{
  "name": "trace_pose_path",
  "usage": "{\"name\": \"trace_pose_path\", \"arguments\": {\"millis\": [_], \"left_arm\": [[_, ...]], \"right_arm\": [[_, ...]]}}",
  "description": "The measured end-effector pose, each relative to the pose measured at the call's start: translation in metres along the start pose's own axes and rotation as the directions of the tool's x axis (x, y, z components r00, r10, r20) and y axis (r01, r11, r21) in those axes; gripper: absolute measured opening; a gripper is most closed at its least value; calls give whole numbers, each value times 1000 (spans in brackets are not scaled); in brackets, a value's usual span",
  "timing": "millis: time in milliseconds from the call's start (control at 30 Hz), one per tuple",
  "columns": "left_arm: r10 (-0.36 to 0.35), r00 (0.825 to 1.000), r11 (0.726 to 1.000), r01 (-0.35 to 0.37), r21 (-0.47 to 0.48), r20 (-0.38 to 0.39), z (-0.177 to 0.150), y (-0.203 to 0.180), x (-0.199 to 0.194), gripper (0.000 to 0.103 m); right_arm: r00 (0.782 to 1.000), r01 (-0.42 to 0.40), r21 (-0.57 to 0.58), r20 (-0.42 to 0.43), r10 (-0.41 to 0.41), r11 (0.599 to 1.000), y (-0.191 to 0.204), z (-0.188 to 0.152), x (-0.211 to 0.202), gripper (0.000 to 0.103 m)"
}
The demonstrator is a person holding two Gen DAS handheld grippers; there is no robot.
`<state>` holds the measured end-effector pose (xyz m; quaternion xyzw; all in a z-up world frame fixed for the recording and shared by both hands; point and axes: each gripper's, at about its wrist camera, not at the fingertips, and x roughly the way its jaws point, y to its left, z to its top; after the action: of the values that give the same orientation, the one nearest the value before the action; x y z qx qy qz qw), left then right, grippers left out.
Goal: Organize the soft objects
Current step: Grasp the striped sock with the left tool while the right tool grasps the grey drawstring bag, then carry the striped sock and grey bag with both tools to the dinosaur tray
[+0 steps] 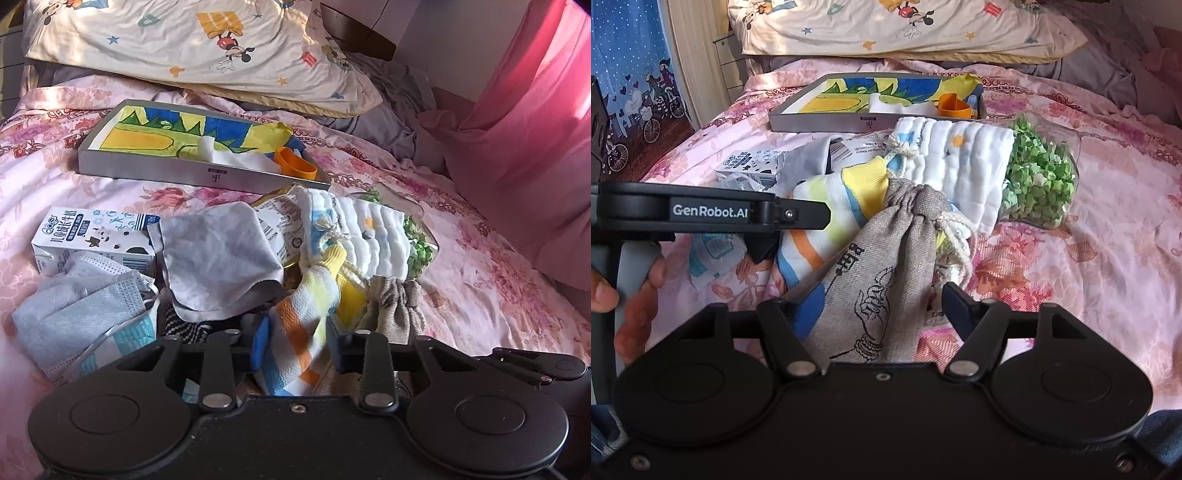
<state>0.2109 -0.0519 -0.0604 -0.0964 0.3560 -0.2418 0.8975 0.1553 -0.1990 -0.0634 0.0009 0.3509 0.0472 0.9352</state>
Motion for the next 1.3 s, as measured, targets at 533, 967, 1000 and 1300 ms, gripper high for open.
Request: {"name": "trace_pose_path", "arguments": {"millis": [533,967,1000,1300], "left_arm": [[6,1000,999,-7,44,8,-5,-15,-8,9],[46,991,998,-40,-51,130,-1,-22,-52,7],[54,988,997,-45,-68,144,-1,-22,-57,7],[109,967,982,-70,-174,230,-8,-27,-86,6]], "right_arm": [[1000,8,-5,3,-8,1000,0,-1,-2,3],[982,-23,5,185,22,1000,-4,-1,-38,0],[978,-31,7,205,29,999,-5,-1,-42,0],[926,-17,-28,377,27,999,-7,-3,-73,0]]}}
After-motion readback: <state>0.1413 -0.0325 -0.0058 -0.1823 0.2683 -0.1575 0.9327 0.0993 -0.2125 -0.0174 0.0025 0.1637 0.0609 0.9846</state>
